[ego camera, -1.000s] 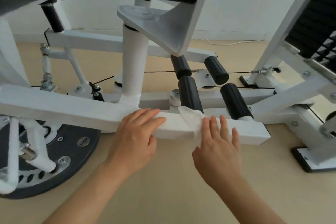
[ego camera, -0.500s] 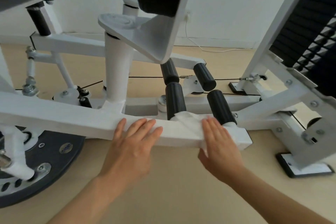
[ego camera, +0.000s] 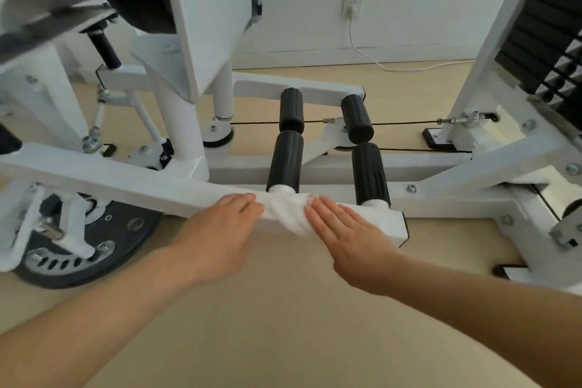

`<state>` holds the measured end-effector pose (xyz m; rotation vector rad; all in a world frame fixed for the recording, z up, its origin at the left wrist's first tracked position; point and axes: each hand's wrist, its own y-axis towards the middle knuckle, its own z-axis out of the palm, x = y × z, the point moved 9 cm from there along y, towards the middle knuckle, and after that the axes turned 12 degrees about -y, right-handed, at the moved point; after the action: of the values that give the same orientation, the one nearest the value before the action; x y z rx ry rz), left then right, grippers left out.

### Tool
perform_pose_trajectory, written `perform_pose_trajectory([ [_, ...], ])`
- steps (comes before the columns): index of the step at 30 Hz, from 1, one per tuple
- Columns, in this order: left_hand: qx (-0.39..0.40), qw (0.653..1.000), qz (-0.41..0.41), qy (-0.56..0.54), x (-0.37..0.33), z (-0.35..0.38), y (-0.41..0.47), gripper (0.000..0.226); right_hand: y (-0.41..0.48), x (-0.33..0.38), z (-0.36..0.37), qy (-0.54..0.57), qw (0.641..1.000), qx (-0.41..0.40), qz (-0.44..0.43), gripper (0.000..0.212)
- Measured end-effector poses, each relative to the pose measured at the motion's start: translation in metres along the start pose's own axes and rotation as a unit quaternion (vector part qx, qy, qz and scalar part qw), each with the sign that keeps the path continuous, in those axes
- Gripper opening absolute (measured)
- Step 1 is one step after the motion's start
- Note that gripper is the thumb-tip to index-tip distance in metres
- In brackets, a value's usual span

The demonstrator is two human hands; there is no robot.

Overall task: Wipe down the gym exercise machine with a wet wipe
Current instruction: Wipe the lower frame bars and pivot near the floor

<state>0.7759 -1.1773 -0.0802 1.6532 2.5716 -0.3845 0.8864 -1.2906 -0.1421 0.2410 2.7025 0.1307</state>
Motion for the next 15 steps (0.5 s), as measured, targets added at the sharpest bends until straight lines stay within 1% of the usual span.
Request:
perform_pose_trajectory([
  [2,0.046,0.998,-0.014,0.051,-0.013,0.004,-0.001,0.058,-0.026,-0.034,0.018,-0.026,0.999,0.020,-0.002,0.081],
  [4,0.078,0.992,-0.033,0.094,-0.026,0.008,0.001,0.054,-0.042,-0.049,0.028,-0.034,0.999,0.009,-0.030,0.077],
  [6,0.108,0.984,-0.060,0.131,-0.035,0.012,0.006,0.051,-0.046,-0.060,0.033,-0.004,0.999,0.008,-0.041,0.076],
  [8,0.135,0.975,-0.090,0.152,-0.044,0.016,0.010,0.047,-0.041,-0.060,0.027,0.019,0.999,-0.013,-0.047,0.077],
  [9,0.143,0.972,-0.102,0.159,-0.049,0.017,0.010,0.045,-0.038,-0.057,0.027,0.046,0.997,-0.024,-0.053,0.078],
  [10,0.147,0.969,-0.113,0.164,-0.054,0.018,0.010,0.045,-0.036,-0.052,0.030,0.078,0.995,-0.010,-0.062,0.080],
  [12,0.146,0.965,-0.130,0.173,-0.063,0.021,0.012,0.047,-0.032,-0.049,0.026,0.136,0.987,-0.049,-0.071,0.080],
  [13,0.141,0.966,-0.136,0.168,-0.068,0.024,0.014,0.047,-0.032,-0.051,0.022,0.178,0.979,-0.076,-0.069,0.073],
  [15,0.122,0.972,-0.134,0.149,-0.082,0.029,0.019,0.050,-0.035,-0.062,0.023,0.294,0.948,-0.111,-0.056,0.052],
])
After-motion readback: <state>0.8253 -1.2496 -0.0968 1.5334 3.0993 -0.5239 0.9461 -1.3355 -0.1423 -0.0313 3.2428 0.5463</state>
